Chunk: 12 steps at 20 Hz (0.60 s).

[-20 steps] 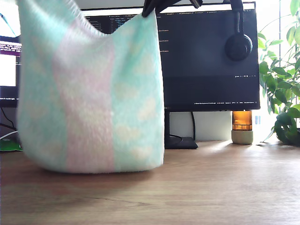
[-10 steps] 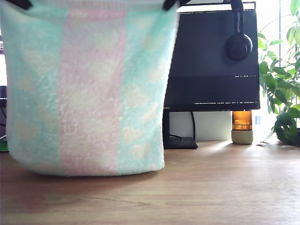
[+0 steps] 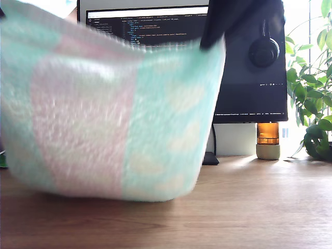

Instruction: Fold the tea towel to a neat square and place it to the right

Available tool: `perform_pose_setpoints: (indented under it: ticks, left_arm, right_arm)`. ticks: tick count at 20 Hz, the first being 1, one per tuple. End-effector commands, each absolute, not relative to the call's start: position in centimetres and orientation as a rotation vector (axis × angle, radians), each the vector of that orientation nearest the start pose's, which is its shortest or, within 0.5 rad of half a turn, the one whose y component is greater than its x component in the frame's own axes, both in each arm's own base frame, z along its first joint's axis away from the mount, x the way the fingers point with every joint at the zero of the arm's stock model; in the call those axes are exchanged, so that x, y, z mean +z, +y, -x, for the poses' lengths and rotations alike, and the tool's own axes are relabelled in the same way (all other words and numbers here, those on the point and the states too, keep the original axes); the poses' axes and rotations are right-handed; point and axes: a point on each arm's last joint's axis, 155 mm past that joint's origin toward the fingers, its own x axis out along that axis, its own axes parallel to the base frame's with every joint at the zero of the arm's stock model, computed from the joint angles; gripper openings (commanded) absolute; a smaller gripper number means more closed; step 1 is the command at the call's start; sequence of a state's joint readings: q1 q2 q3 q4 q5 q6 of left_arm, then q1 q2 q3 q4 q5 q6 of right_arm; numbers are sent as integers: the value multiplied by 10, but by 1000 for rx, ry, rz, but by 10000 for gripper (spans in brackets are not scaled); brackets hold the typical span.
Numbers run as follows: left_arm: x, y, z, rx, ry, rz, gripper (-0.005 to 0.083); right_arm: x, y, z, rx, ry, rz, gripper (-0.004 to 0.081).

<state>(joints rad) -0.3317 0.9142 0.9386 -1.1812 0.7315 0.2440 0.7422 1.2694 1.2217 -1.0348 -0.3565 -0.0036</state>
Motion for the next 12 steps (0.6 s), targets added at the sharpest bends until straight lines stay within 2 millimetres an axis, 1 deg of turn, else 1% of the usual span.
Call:
perform_pose_setpoints:
  ticks: [1,4,8,12]
  left_arm:
    - [185,-177,-126,-1081,1103,48,-23]
    - [184,-178,-115,-1084,1155,70,-23]
    - [182,-181,-98,-1112,1217,76,-23]
    - [177,-183,-78,-1148,1285,83,-23]
  right_arm:
    - [184,245,-169,983,1150,229,-12]
    - [187,239,-159,987,1163,235,-12]
    - [186,226,-145,978,1211,247,-12]
    - [175,212,-126,976,1293,252,-12]
